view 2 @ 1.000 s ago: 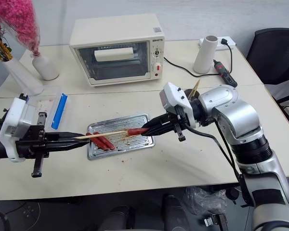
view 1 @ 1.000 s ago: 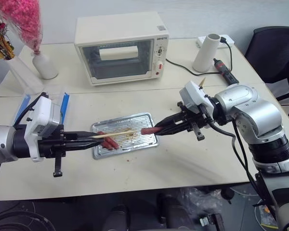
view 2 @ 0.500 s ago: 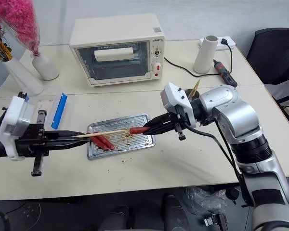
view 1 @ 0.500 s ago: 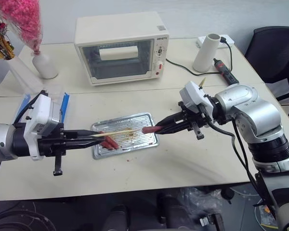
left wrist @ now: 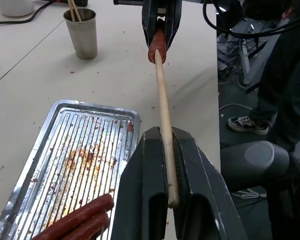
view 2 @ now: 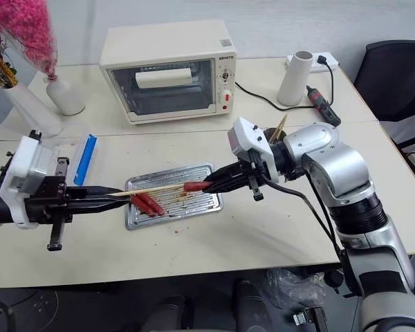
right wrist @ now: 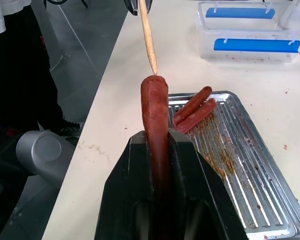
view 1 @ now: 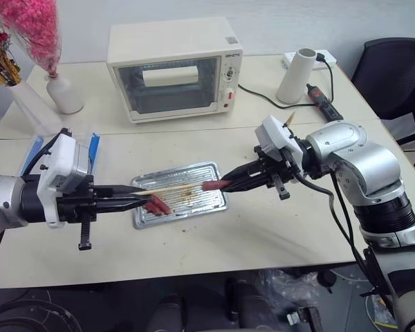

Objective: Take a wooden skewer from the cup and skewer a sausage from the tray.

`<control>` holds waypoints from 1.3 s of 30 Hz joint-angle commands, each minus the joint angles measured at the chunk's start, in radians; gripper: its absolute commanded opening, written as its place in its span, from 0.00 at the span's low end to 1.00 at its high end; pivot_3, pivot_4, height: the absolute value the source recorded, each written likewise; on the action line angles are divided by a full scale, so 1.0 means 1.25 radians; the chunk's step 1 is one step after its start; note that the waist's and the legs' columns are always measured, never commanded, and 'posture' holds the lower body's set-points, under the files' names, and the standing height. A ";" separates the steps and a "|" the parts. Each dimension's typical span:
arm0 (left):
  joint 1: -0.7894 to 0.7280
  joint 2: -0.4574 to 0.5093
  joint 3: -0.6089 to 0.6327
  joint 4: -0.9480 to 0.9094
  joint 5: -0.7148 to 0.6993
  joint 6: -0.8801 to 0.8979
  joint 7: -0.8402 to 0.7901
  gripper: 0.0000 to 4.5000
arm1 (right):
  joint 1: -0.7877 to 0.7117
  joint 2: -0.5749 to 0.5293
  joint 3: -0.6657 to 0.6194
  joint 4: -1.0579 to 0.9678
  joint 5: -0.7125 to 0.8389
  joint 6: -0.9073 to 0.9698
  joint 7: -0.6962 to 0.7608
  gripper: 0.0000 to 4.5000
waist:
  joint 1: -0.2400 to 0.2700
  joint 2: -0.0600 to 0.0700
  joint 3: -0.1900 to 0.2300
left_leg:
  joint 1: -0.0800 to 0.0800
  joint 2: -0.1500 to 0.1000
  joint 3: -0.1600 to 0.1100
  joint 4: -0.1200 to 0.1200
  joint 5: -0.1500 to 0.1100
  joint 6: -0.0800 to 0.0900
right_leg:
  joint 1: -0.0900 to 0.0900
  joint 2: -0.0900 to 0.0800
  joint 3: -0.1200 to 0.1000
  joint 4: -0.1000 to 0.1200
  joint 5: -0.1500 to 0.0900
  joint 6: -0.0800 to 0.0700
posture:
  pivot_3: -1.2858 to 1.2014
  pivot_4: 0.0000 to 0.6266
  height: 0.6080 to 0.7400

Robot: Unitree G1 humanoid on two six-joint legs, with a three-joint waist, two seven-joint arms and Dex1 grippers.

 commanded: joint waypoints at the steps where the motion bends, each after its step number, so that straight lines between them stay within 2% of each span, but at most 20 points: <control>1: 0.003 0.012 0.016 -0.007 0.006 -0.010 -0.008 0.00 | -0.019 0.005 -0.019 -0.017 0.016 -0.007 -0.001 0.03 | 0.000 0.000 0.000 | 0.000 0.000 0.000 0.000 0.000 0.000 | 0.000 0.000 0.000 0.000 0.000 0.000 | 0.52 0.24 1.00; 8: 0.004 0.011 0.016 -0.008 0.009 -0.014 -0.009 0.00 | -0.018 0.003 -0.020 -0.011 0.012 -0.012 0.000 0.03 | 0.000 0.000 0.000 | 0.000 0.000 0.000 0.000 0.000 0.000 | 0.000 0.000 0.000 0.000 0.000 0.000 | 0.52 0.24 1.00; 14: 0.004 0.010 0.018 -0.008 0.015 -0.017 -0.010 0.35 | -0.018 0.002 -0.020 -0.003 0.008 -0.017 -0.001 0.03 | 0.000 0.000 0.000 | 0.000 0.000 0.000 0.000 0.000 0.000 | 0.000 0.000 0.000 0.000 0.000 0.000 | 0.52 0.24 1.00; 24: -0.009 0.009 0.008 -0.006 0.021 -0.018 -0.011 1.00 | -0.015 0.002 -0.017 -0.003 0.006 -0.025 -0.001 0.03 | 0.000 0.000 0.000 | 0.000 0.000 0.000 0.000 0.000 0.000 | 0.000 0.000 0.000 0.000 0.000 0.000 | 0.52 0.24 1.00; 31: -0.001 -0.007 -0.004 -0.009 0.056 -0.038 0.012 1.00 | -0.010 0.001 -0.018 -0.004 0.004 -0.027 -0.009 0.03 | 0.000 0.000 0.000 | 0.000 0.000 0.000 0.000 0.000 0.000 | 0.000 0.000 0.000 0.000 0.000 0.000 | 0.52 0.24 1.00; 39: 0.034 -0.068 -0.021 -0.041 0.090 -0.043 0.101 1.00 | 0.015 0.000 -0.031 -0.032 0.011 -0.015 -0.060 0.03 | 0.000 0.000 0.000 | 0.000 0.001 0.000 0.000 0.000 0.000 | 0.000 0.000 0.000 0.000 0.000 0.000 | 0.52 0.24 1.00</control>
